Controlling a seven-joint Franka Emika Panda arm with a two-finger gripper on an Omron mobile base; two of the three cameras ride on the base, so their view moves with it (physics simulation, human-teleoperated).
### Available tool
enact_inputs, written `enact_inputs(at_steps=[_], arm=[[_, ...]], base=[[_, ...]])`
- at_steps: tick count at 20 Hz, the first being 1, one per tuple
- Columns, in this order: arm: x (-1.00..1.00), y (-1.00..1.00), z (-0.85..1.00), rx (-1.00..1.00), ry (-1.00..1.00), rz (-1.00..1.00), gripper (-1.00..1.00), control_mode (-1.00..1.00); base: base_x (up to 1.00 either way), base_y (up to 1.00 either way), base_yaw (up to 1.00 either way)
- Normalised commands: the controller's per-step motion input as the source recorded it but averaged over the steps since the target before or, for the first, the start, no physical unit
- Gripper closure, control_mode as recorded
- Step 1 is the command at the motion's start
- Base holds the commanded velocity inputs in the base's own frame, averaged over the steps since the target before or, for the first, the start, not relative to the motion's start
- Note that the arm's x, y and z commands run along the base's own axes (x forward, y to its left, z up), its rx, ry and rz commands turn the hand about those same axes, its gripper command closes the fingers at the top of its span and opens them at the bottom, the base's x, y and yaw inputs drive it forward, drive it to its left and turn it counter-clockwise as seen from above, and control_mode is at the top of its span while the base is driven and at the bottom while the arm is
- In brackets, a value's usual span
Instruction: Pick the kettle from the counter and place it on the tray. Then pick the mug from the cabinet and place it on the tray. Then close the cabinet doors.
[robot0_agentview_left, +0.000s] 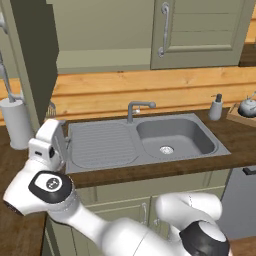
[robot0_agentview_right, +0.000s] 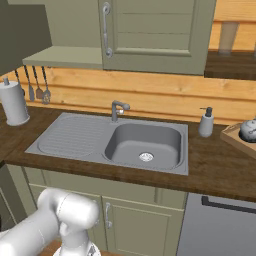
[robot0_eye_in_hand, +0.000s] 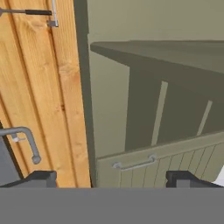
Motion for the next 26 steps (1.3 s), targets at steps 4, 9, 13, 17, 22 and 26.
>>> enact_inputs(at_steps=[4, 9, 13, 17, 22, 26], arm=[[-0.31, 0.05, -0.04, -0.01, 0.00, 0.00, -1.00, -1.00], [-0.67, 0.12, -0.06, -0.01, -0.03, 0.00, -1.00, -1.00], [-0.22, 0.45, -0.01, -0.05, 0.00, 0.01, -1.00, -1.00], [0.00, 0.68, 0.04, -0.05, 0.01, 0.03, -1.00, -1.00], [0.03, 0.70, 0.08, -0.05, 0.04, 0.03, -1.00, -1.00], [0.30, 0.55, 0.19, -0.01, 0.07, 0.00, -1.00, -1.00]], base=[[0.00, 0.00, 0.00], [0.00, 0.00, 0.00], [0.00, 0.00, 0.00], [0.00, 0.00, 0.00], [0.00, 0.00, 0.00], [0.00, 0.00, 0.00]])
